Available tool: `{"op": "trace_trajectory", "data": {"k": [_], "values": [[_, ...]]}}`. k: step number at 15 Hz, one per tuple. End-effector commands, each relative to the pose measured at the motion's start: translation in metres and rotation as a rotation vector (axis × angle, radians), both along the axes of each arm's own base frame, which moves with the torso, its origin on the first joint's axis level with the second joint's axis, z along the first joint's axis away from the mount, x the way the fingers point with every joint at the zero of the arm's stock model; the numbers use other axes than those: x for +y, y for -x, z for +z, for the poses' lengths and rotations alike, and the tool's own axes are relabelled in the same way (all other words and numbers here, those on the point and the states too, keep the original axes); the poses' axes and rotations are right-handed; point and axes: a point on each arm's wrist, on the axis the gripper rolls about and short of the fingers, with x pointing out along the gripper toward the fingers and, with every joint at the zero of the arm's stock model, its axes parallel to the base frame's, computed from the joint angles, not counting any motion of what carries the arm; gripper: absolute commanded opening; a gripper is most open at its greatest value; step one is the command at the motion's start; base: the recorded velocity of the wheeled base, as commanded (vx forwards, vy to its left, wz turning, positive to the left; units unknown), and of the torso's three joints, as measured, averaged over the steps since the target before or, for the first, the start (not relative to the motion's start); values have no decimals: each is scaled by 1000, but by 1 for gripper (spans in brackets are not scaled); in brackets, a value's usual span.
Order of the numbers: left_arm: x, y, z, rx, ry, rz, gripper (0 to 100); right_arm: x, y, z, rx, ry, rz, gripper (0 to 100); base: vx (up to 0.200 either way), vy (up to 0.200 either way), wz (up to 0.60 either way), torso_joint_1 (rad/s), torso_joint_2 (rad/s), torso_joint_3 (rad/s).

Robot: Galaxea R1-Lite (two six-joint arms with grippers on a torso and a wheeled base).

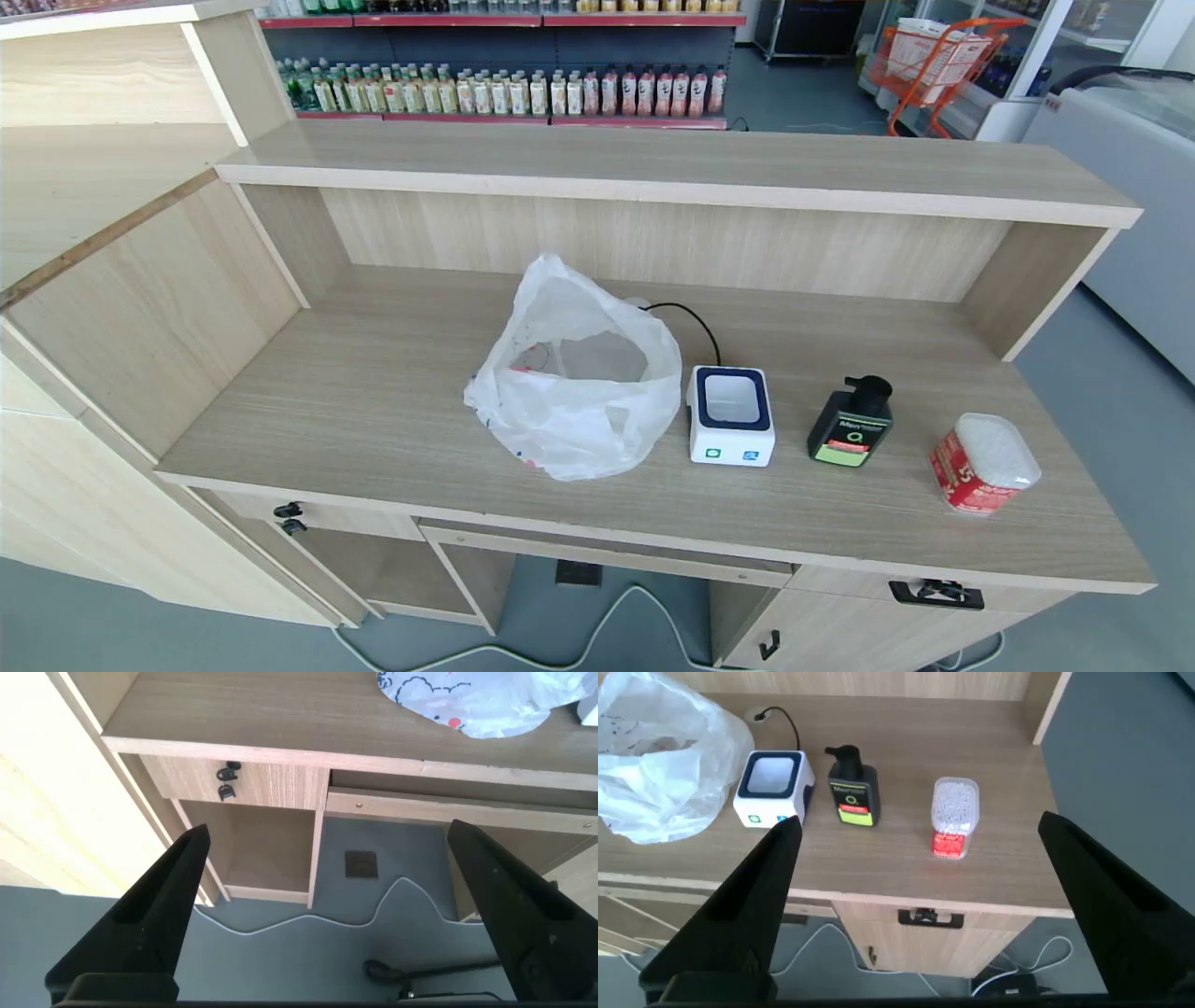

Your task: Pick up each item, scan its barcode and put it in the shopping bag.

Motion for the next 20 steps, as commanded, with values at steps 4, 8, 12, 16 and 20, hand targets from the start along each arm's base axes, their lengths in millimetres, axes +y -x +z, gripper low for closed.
{"op": "trace_trajectory", "data": {"k": [4, 8, 12, 16, 20], "values": [[0, 0, 0, 0, 1, 0, 100, -1, -170, 20, 151, -11, 80, 100, 0, 0, 0, 0, 0, 0], [0, 0, 0, 0, 1, 0, 100, -5, -182, -23, 309, 15, 86, 100, 0, 0, 0, 0, 0, 0], [0, 0, 0, 0, 1, 0, 100, -4, -177, -44, 344, 16, 96, 100, 0, 0, 0, 0, 0, 0], [0, 0, 0, 0, 1, 0, 100, -3, -180, -52, 379, 3, 153, 100, 0, 0, 0, 0, 0, 0], [0, 0, 0, 0, 1, 0, 100, -2, -201, -66, 371, -7, 217, 100, 0, 0, 0, 0, 0, 0]]}}
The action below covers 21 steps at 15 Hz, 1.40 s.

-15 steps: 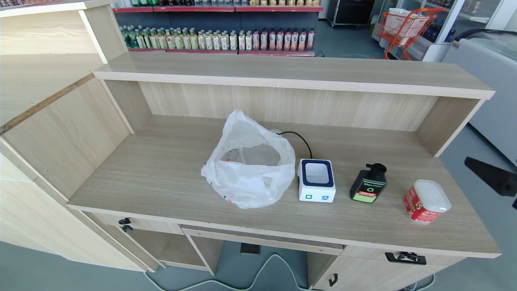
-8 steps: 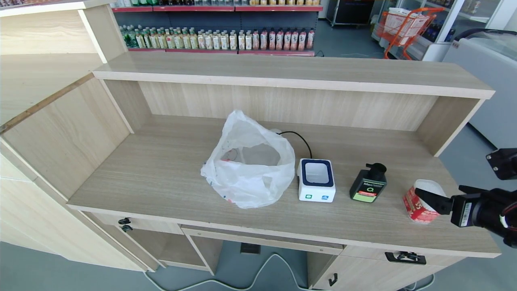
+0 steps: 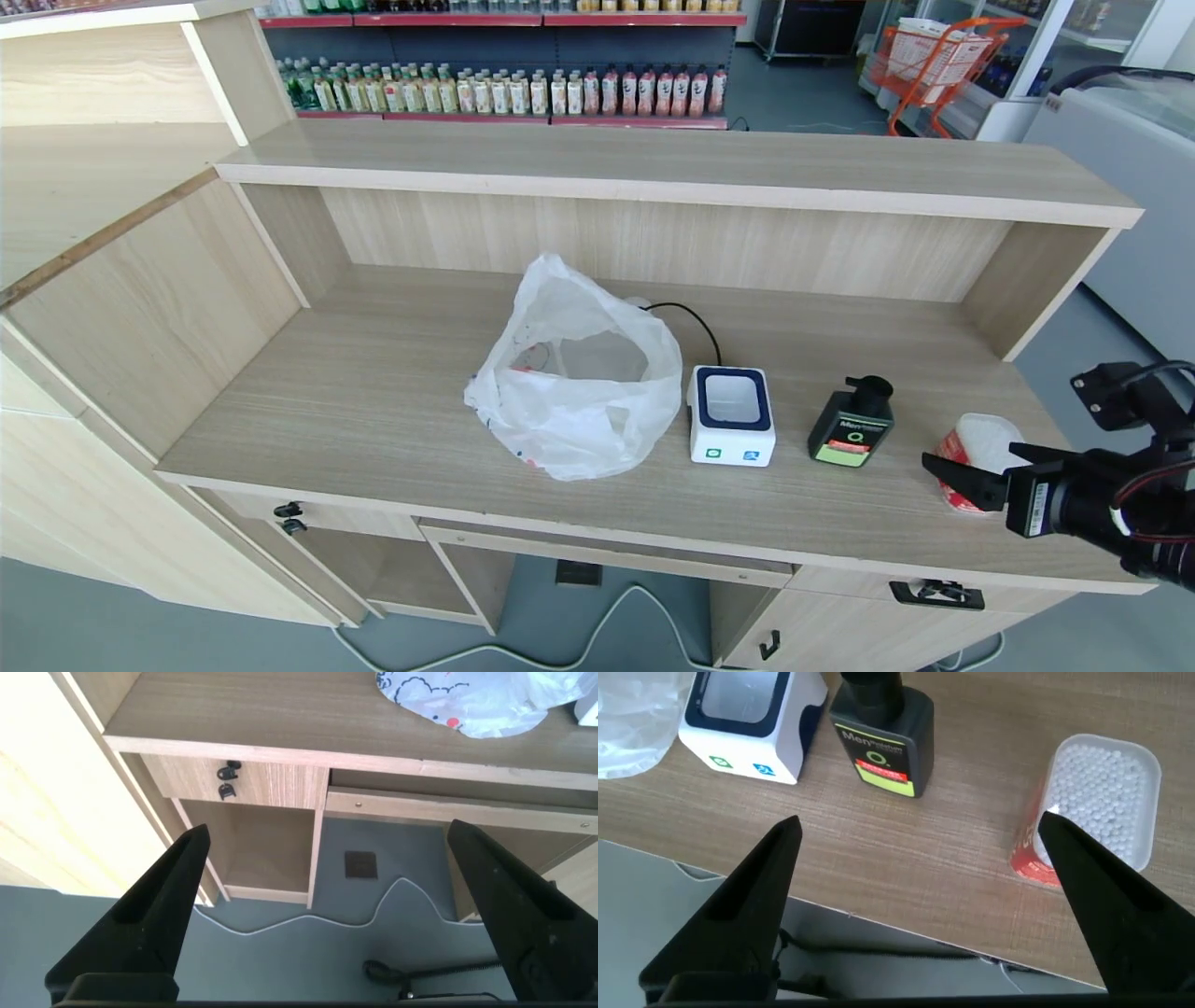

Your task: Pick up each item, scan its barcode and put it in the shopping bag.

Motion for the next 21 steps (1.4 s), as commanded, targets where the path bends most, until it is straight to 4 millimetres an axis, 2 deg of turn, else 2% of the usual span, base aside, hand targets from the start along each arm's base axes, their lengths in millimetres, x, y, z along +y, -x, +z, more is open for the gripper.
{"op": "trace_trajectory", "data": {"k": [1, 11, 15, 19, 21], "values": [[0, 0, 0, 0, 0, 0, 100, 0, -13, -18, 53, -3, 8, 100, 0, 0, 0, 0, 0, 0], [0, 0, 0, 0, 0, 0, 100, 5, -57, -57, -11, -29, 110, 100, 0, 0, 0, 0, 0, 0], [0, 0, 0, 0, 0, 0, 100, 18, -75, -64, -39, -28, 161, 100, 0, 0, 0, 0, 0, 0], [0, 0, 0, 0, 0, 0, 100, 39, -102, -64, -88, -31, 226, 100, 0, 0, 0, 0, 0, 0], [0, 0, 0, 0, 0, 0, 100, 44, -107, -66, -94, -32, 241, 100, 0, 0, 0, 0, 0, 0]]}}
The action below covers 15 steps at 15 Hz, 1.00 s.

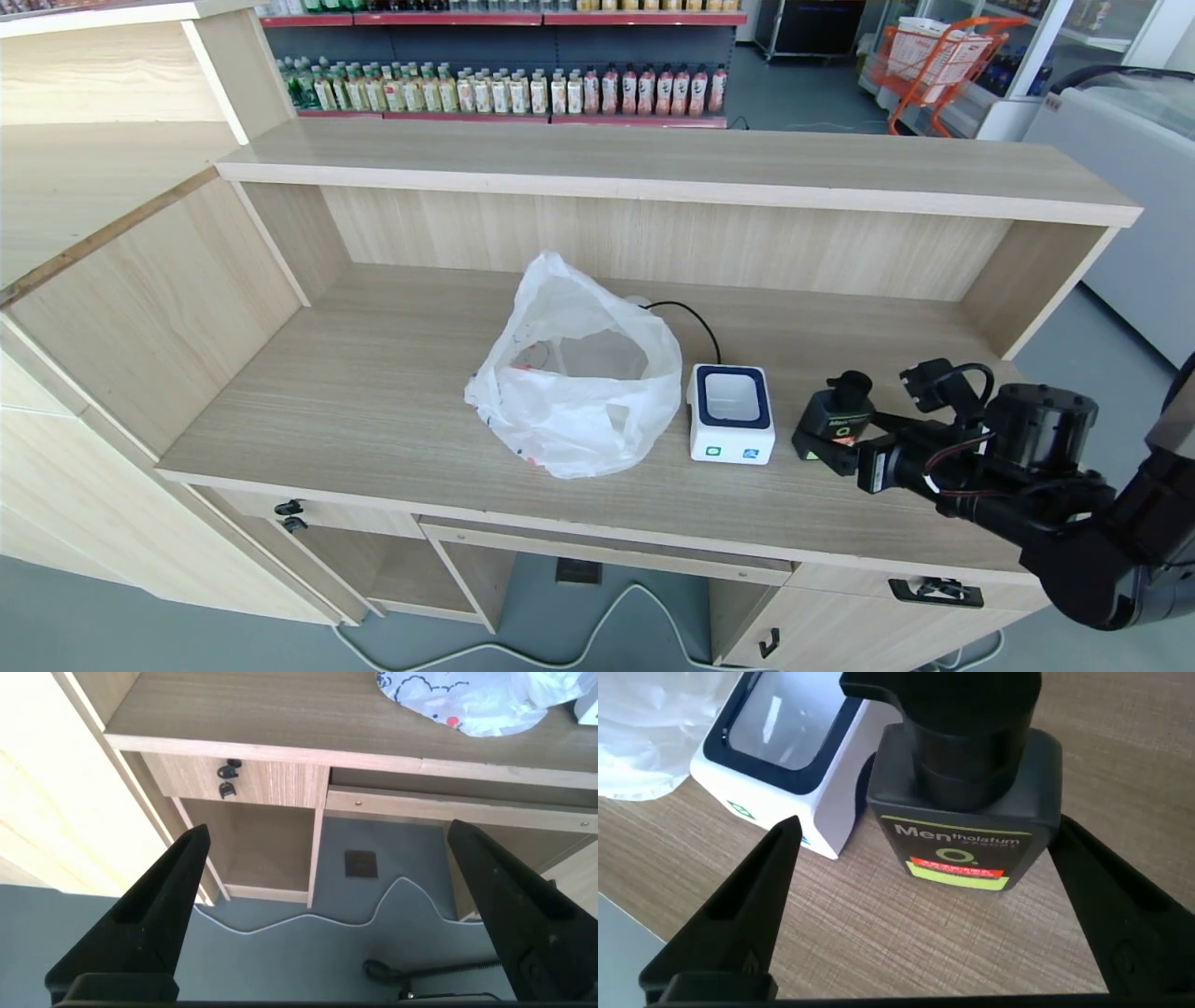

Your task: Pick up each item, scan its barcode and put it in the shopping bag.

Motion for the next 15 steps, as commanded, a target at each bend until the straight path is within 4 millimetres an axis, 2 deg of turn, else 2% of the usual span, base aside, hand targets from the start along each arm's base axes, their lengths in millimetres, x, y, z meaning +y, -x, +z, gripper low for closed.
{"op": "trace_trajectory", "data": {"k": [1, 11, 12, 15], "values": [[0, 0, 0, 0, 0, 0, 100, 6, -9, -7, 6, 2, 15, 100, 0, 0, 0, 0, 0, 0], [0, 0, 0, 0, 0, 0, 100, 9, -33, -9, -36, -3, 20, 100, 0, 0, 0, 0, 0, 0], [0, 0, 0, 0, 0, 0, 100, 9, -36, -9, -40, -4, 18, 0, 0, 0, 0, 0, 0, 0], [0, 0, 0, 0, 0, 0, 100, 7, -38, -13, -30, -2, 14, 0, 0, 0, 0, 0, 0, 0]]}}
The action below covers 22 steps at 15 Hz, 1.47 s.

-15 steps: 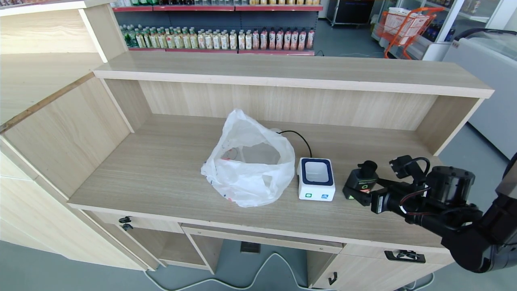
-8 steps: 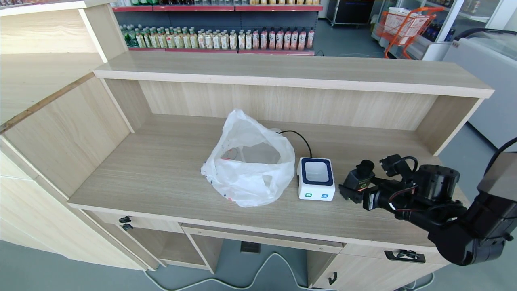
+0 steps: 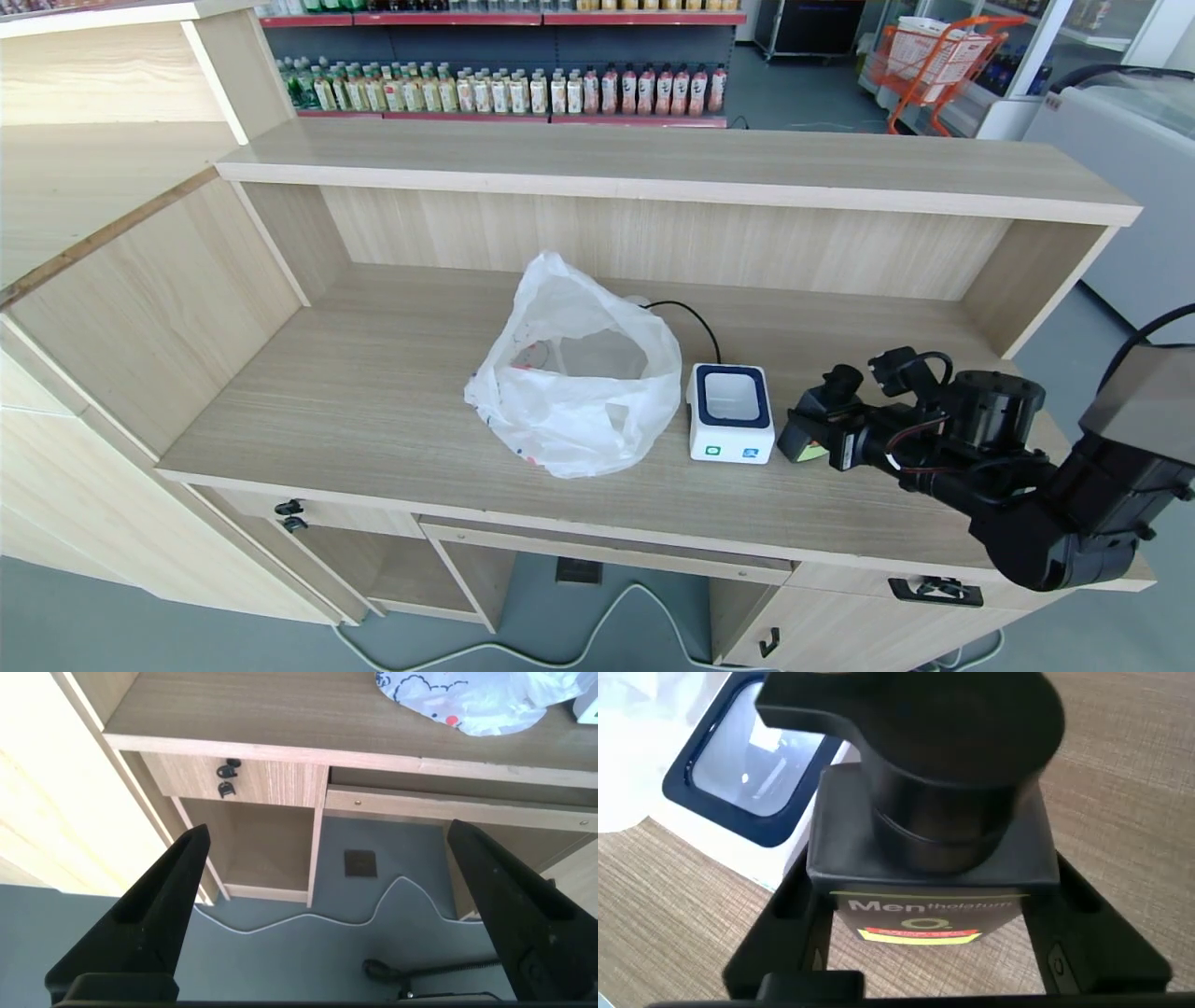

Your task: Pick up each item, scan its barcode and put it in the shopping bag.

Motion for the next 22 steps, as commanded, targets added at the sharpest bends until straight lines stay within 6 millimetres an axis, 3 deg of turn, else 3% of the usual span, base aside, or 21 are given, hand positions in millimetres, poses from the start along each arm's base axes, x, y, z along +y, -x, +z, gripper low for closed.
{"op": "trace_trajectory", "data": {"k": [1, 6, 10, 12, 15, 18, 22], "values": [[0, 0, 0, 0, 0, 0, 100, -1, -2, -2, 4, 1, -4, 0, 0, 0, 0, 0, 0, 0], [0, 0, 0, 0, 0, 0, 100, -6, 4, 21, -66, 11, -13, 0, 0, 0, 0, 0, 0, 0], [0, 0, 0, 0, 0, 0, 100, 2, 42, 87, -256, 25, 66, 0, 0, 0, 0, 0, 0, 0], [0, 0, 0, 0, 0, 0, 100, -2, 71, 129, -326, 16, 135, 0, 0, 0, 0, 0, 0, 0], [0, 0, 0, 0, 0, 0, 100, -6, 109, 164, -375, 7, 239, 0, 0, 0, 0, 0, 0, 0], [0, 0, 0, 0, 0, 0, 100, -12, 122, 175, -399, 10, 413, 0, 0, 0, 0, 0, 0, 0], [0, 0, 0, 0, 0, 0, 100, -9, 122, 175, -407, 10, 710, 0, 0, 0, 0, 0, 0, 0]]}}
